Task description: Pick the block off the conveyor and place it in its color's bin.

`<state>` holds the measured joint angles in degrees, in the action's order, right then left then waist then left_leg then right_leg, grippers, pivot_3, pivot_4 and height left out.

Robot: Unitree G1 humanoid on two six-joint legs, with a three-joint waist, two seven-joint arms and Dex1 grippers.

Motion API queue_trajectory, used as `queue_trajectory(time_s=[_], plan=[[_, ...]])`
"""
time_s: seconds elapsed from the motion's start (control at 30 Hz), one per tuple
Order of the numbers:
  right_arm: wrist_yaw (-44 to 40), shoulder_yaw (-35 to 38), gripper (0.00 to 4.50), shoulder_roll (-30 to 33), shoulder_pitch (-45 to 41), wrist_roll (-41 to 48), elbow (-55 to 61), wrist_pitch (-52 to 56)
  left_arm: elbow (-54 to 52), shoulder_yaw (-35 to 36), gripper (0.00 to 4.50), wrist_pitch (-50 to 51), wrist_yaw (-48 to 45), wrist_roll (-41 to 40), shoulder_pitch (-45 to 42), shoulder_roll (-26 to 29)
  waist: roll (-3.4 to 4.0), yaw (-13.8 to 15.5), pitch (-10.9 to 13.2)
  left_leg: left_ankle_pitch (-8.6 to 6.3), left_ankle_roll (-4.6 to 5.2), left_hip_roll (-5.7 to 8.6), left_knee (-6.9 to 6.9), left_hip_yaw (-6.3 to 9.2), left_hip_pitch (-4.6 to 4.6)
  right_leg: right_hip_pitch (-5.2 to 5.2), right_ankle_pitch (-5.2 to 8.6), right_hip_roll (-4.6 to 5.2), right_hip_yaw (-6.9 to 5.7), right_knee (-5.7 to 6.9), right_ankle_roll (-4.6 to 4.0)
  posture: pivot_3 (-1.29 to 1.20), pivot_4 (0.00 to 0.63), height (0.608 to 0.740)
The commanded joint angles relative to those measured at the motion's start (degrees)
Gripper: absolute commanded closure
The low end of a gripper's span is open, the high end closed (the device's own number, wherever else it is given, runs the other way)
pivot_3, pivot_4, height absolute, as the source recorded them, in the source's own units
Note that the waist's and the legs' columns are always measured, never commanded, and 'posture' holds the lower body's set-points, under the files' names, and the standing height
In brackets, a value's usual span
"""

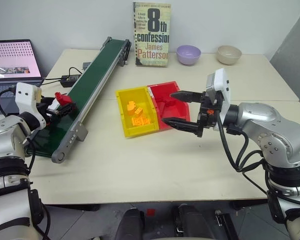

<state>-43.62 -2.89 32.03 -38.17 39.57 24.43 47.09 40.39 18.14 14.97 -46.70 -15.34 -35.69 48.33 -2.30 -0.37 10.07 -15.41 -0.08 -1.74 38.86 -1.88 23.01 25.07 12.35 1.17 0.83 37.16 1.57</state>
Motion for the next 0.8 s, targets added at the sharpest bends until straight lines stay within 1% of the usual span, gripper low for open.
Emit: queue_trajectory(time_s=[0.03,0.07,0.1,0.2,0.27,0.3,0.33,0.37,0.43,0.47,0.7,0.8], plan=[[0.2,1.9,0.0,0.5,-1.2,1.1,1.6,-0.1,-3.6,1.6,0.57,0.5,-1.1,-1.6,2.1,1.0,0.0,0.0,0.0,0.0,0.0,-0.01,0.0,0.0,0.0,0.0,0.0,0.0,0.0,0.0,0.0,0.0,0.15,0.74],[0.2,1.9,0.0,0.5,-1.4,1.1,1.5,-0.2,-4.8,1.6,0.93,1.2,-1.5,-2.0,3.0,1.0,0.0,0.0,0.0,0.0,0.0,-0.02,0.0,0.0,0.01,0.01,0.0,0.0,-0.01,-0.01,0.0,0.0,0.15,0.74],[0.2,1.8,0.0,0.5,-1.5,1.0,1.4,-0.3,-6.0,1.6,0.99,1.7,-1.6,-2.3,3.8,1.0,0.0,0.0,0.0,0.0,0.0,-0.02,0.0,0.0,0.0,0.01,0.0,0.0,-0.01,-0.01,0.0,0.0,0.15,0.74],[-0.2,1.7,0.0,0.5,-2.0,0.6,0.5,-0.8,-9.9,2.3,1.52,3.8,-1.3,-3.5,5.8,1.0,0.0,0.0,0.0,0.0,0.0,-0.02,-0.01,0.01,0.0,0.01,0.0,0.01,-0.01,0.02,0.0,0.0,0.15,0.74],[-0.2,1.6,0.0,0.5,-2.1,0.5,0.4,-0.9,-11.6,2.7,2.02,4.8,-1.1,-4.1,6.9,1.1,0.0,0.0,0.0,0.0,0.0,-0.03,0.0,0.02,0.0,0.0,0.0,0.02,-0.01,0.02,0.0,0.0,0.15,0.74],[-0.3,1.6,0.0,0.5,-2.3,0.4,0.1,-1.0,-12.9,3.0,2.16,5.6,-0.9,-4.5,7.5,1.2,0.0,0.0,0.0,0.0,0.0,-0.03,0.0,0.02,0.0,0.01,0.0,0.02,0.0,0.02,0.0,0.0,0.15,0.74],[-0.4,1.6,0.0,0.5,-2.4,0.4,-0.1,-1.1,-13.9,3.2,2.44,6.2,-0.8,-4.7,8.0,1.2,0.0,0.0,0.0,0.0,0.0,-0.03,0.0,0.02,0.0,0.0,0.0,0.02,-0.01,0.01,0.0,0.0,0.15,0.74],[-0.5,1.6,0.0,0.5,-2.5,0.3,-0.2,-1.1,-14.6,3.4,2.54,6.6,-0.7,-4.8,8.3,1.2,0.0,0.0,0.0,0.0,0.0,-0.03,0.0,0.02,0.0,0.0,0.0,0.02,-0.01,0.01,0.0,0.0,0.15,0.74],[-0.5,1.6,0.0,0.5,-2.5,0.2,-0.4,-1.3,-16.3,3.8,2.9,7.6,-0.3,-5.1,9.0,1.3,0.0,0.0,0.0,0.0,0.0,-0.03,0.0,0.01,0.0,0.01,0.0,0.02,0.0,0.0,0.0,0.0,0.15,0.74],[-0.6,1.5,0.0,0.5,-2.5,0.2,-0.5,-1.5,-17.5,4.0,2.97,8.3,0.0,-5.4,9.4,1.2,0.0,0.0,0.0,0.0,0.0,-0.03,0.0,0.01,0.0,0.01,0.0,0.02,0.0,0.0,0.0,0.0,0.15,0.74],[-1.0,1.3,0.0,1.2,-1.8,-0.3,-0.6,-2.0,-24.2,4.9,2.97,12.3,1.5,-6.9,11.1,1.2,0.0,0.0,0.0,0.0,0.0,-0.03,-0.01,0.0,0.0,0.01,0.0,0.03,0.01,-0.01,0.0,0.0,0.15,0.74],[-0.5,1.3,0.0,1.9,-1.3,-1.1,-0.3,-2.1,-27.1,3.2,2.97,15.3,1.7,-7.9,8.6,1.1,0.0,0.0,0.0,0.0,0.0,-0.03,-0.01,0.01,0.0,0.01,0.0,0.03,0.0,-0.01,0.0,0.0,0.15,0.74]])
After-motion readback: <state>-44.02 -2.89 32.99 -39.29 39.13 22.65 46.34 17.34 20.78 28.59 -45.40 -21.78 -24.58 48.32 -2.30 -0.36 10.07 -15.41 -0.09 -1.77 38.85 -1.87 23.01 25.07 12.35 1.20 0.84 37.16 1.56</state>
